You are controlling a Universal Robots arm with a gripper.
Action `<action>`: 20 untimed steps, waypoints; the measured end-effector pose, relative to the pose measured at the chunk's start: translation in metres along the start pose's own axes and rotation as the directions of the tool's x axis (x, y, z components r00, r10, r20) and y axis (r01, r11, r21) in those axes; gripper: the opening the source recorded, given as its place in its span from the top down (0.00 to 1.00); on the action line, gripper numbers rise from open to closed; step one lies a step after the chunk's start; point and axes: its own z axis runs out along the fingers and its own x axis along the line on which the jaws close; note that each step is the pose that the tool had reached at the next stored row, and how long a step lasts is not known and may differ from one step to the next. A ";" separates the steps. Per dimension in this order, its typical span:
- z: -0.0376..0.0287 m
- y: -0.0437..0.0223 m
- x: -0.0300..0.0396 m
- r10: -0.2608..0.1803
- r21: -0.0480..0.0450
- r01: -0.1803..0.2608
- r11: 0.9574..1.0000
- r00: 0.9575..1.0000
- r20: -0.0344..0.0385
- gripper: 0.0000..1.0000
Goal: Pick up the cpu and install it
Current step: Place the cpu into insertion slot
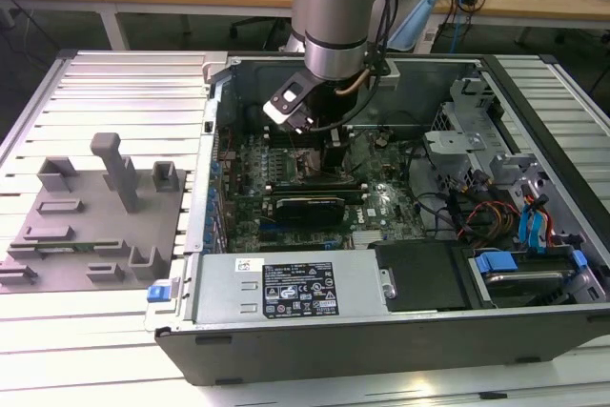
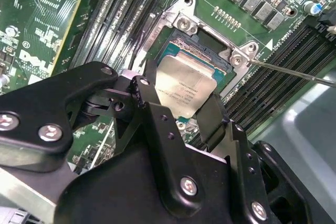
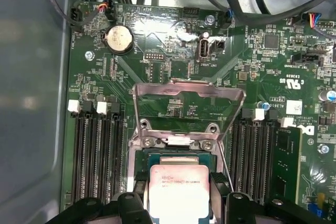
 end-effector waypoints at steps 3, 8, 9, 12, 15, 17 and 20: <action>0.0008 -0.0011 0.0001 0.012 0.000 -0.012 1.000 1.000 0.000 0.45; 0.0036 -0.0022 0.0002 0.025 0.001 -0.025 1.000 1.000 0.000 0.45; 0.0040 -0.0026 0.0002 0.028 0.001 -0.028 1.000 1.000 -0.001 0.45; 0.0052 -0.0027 0.0008 0.032 0.001 -0.032 0.999 0.999 -0.004 0.45; 0.0058 -0.0027 0.0012 0.033 0.001 -0.033 0.999 0.999 -0.004 0.45; 0.0066 -0.0028 0.0014 0.033 0.001 -0.033 0.999 0.999 -0.007 0.45; 0.0069 -0.0028 0.0015 0.033 0.001 -0.033 0.999 0.999 -0.008 0.45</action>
